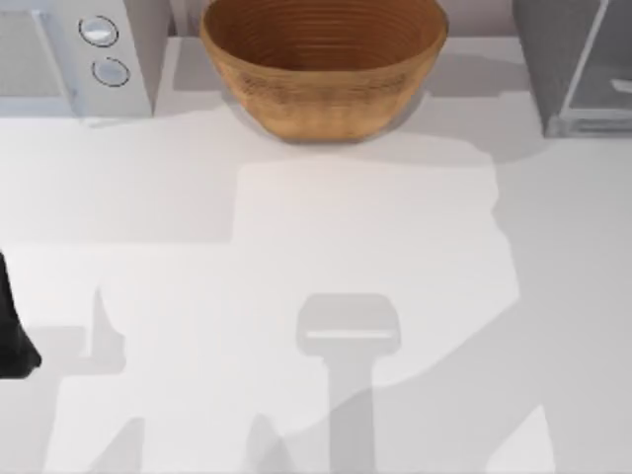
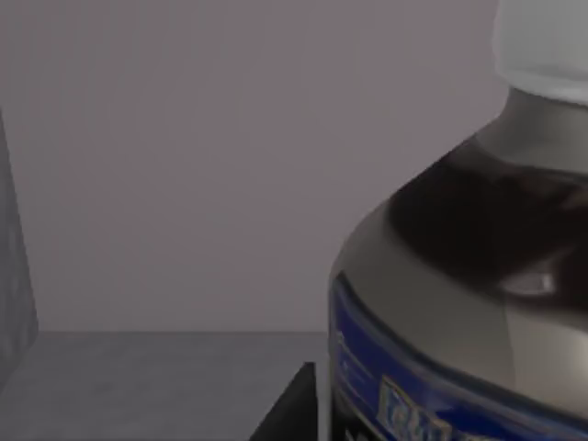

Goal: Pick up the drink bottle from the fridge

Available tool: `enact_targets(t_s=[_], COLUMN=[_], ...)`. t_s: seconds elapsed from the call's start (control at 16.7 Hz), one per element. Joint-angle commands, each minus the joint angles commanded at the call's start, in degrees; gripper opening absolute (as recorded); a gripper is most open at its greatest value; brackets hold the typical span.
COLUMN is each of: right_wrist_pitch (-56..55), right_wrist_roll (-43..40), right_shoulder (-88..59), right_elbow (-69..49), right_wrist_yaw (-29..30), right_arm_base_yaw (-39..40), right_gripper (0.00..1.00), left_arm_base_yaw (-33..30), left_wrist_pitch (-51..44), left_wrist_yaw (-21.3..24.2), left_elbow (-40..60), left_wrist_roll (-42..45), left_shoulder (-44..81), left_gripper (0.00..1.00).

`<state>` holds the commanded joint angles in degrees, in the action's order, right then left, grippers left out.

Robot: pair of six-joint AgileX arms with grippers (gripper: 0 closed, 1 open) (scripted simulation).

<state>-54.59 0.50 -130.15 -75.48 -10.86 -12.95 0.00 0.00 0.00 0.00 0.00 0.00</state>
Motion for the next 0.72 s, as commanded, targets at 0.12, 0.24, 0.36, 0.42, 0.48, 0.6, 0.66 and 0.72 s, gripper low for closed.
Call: enact_targets(t_s=[0.12,0.24,0.36,0.42,0.48,0.6,0.66,0.72], right_wrist_pitch=[0.0,0.0,0.0,0.0,0.2,1.6,2.7,4.2], right_wrist_roll=[0.0,0.0,0.0,0.1,0.1,0.0,0.0,0.1], right_shoulder=[0.0,0.0,0.0,0.1,0.3,1.6,2.4,3.2], right_elbow=[0.0,0.0,0.0,0.0,0.0,-0.6,-0.8,-1.0], right_wrist_yaw=[0.0,0.0,0.0,0.0,0.0,0.0,0.0,0.0], right_arm_base_yaw=[0.0,0.0,0.0,-0.2,-0.2,-0.2,-0.2,-0.2], right_gripper=[0.0,0.0,0.0,0.0,0.0,0.0,0.0,0.0], left_arm_base_yaw=[0.0,0.0,0.0,0.0,0.0,0.0,0.0,0.0], left_wrist_pitch=[0.0,0.0,0.0,0.0,0.0,0.0,0.0,0.0], left_wrist_yaw=[0.0,0.0,0.0,0.0,0.0,0.0,0.0,0.0], left_elbow=[0.0,0.0,0.0,0.0,0.0,0.0,0.0,0.0], left_wrist_roll=[0.0,0.0,0.0,0.0,0.0,0.0,0.0,0.0], left_shoulder=[0.0,0.0,0.0,0.0,0.0,0.0,0.0,0.0], left_gripper=[1.0,1.0,1.0,1.0,1.0,1.0,1.0,1.0])
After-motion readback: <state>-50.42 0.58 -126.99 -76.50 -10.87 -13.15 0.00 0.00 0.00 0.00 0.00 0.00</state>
